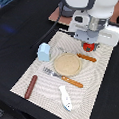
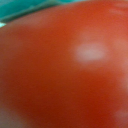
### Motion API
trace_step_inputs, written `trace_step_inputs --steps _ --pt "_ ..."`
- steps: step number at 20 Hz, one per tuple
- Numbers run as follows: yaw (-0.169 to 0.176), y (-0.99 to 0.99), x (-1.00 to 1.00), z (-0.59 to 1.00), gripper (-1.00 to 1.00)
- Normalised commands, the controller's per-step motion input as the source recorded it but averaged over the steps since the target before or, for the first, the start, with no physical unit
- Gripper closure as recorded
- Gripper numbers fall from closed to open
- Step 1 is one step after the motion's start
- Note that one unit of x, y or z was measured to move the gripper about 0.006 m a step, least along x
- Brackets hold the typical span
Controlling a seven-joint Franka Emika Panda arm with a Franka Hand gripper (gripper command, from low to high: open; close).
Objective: Interact with the objects in diverse but meaningful ways.
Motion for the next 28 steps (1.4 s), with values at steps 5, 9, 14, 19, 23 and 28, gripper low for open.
trace_step_inputs --steps 5,9,14,19,23,28 --pt "-0.05 -0.72 -0.04 -0.01 1.0" --pt "-0.004 -0.24 -0.41 -0.52 1.0" --pt "0.0 -0.12 -0.55 -0.54 1.0" --pt "0.0 -0.01 -0.65 -0.51 1.0" --pt "0.0 -0.03 -0.41 -0.11 -1.0" --pt "-0.019 -0.02 -0.15 0.14 -1.0"
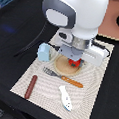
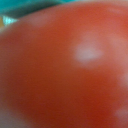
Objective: Interact with the objects in diverse but meaningful ways.
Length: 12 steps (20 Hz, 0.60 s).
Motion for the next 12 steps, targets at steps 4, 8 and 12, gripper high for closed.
trace_step_inputs --steps 4,8,12 --pt "-0.009 -0.02 -0.19 0.11 -1.0" --pt "0.0 0.0 -0.3 0.52 -1.0" --pt "0.0 0.0 -0.47 0.71 -1.0"
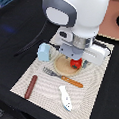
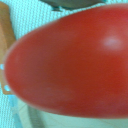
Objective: Interact with the objects in diverse but meaningful ways.
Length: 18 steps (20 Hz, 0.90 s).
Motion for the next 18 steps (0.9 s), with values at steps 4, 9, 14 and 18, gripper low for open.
trace_step_inputs --steps 4,9,14,18 --pt "0.0 0.04 -0.51 0.94 -1.0" --pt "0.0 0.06 -0.54 0.9 -1.0" --pt "0.006 0.01 -0.77 0.6 -1.0" --pt "0.105 0.0 -0.78 0.12 -1.0"
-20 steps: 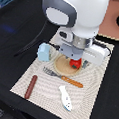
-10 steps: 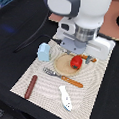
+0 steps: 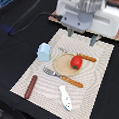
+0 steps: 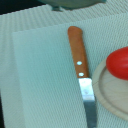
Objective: Interact with the objects in diverse but meaningful ways.
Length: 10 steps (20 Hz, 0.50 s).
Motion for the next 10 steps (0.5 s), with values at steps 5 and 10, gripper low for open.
trace_step_inputs --steps 5,10 --pt "0.185 0.06 -0.63 -0.01 -1.0" --pt "0.217 0.07 -0.58 -0.13 -1.0"
